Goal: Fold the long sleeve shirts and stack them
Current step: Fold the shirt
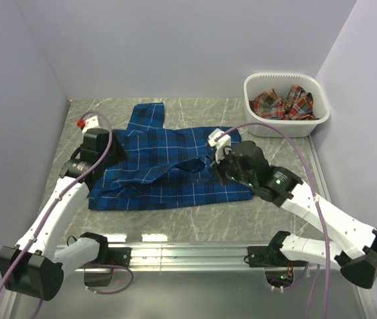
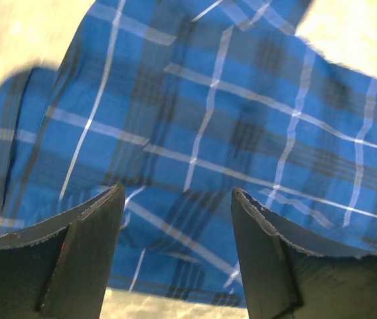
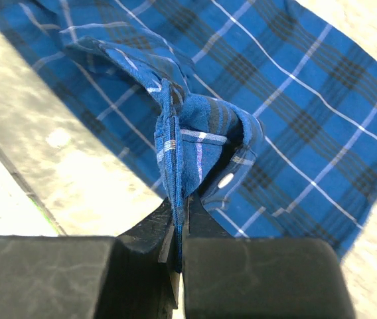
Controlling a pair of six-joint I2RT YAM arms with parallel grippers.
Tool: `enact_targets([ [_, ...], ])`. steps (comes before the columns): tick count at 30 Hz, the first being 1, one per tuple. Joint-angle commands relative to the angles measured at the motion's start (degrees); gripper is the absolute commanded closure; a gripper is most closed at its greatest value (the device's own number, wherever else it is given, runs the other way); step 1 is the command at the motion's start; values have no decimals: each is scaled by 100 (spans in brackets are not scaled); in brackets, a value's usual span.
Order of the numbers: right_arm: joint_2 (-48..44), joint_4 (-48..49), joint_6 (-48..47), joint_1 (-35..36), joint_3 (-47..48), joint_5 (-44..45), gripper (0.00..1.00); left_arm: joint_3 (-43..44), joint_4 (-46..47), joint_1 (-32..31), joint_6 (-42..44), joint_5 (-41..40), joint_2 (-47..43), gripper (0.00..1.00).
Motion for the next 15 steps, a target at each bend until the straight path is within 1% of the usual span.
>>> enact_targets([
  [1,319,-101,-292,28,630,420,100,-488,-113,287,-775,355,-257,30],
  [5,337,-101,-398,28,763,683,100,-1096,185,743,-1127,714,-363,30],
  [7,293,-84,-389,19,816,972,100,-1420,440,902,-1416,943,-354,30],
  [11,311,-40,-267,11,948,1281,100,-1931,845,1254,-1936,1058,-442,33],
  [15,722,-5,23,-51,1150,1519,100,-2300,1135,1448,-2576,1041,-495,35],
])
